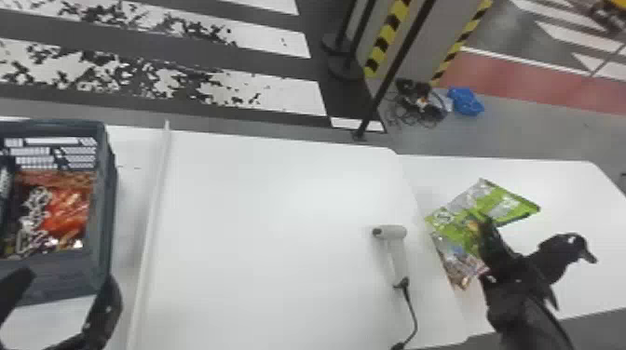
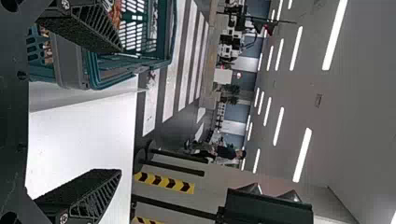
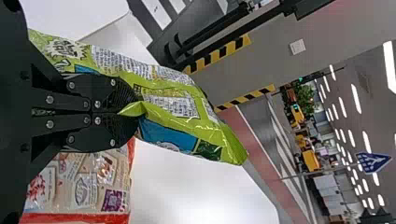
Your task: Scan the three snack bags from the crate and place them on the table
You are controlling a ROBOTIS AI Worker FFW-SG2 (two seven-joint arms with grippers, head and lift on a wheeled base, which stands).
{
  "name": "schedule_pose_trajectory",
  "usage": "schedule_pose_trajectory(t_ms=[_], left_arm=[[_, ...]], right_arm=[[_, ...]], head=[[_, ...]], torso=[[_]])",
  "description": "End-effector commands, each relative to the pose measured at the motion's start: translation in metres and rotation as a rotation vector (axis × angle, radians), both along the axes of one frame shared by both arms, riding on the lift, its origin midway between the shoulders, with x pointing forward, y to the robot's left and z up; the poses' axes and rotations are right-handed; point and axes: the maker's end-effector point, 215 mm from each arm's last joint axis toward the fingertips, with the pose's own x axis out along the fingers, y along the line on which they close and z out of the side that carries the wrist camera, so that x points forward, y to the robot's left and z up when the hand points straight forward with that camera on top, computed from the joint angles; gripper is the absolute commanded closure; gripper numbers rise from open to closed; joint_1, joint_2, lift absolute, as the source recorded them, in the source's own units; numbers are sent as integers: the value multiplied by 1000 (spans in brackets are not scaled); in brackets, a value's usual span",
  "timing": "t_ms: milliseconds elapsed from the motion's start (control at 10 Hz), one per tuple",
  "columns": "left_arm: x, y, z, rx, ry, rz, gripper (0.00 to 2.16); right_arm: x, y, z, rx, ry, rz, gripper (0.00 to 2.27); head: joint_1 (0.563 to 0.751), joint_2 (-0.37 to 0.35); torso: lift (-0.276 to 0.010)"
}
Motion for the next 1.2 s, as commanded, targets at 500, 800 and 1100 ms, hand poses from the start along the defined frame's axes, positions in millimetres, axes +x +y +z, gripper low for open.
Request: schedule_pose_trajectory(t_ms=[500,800,1100], left_arm=[[0,-14,10,10,-13,-27,76],[-1,-17,10,9,-13,-29,76],[0,-21,10,6,-14,-29,76]], right_arm=[[-10,17,-23,-161,134,46,33],[-25,17,15,-196,58,29,43],[-39,80,77,-253,-52,175,43]], head=[[695,-350],[695,-350],[695,-350]], torso=[[-37],[-37],[-37]])
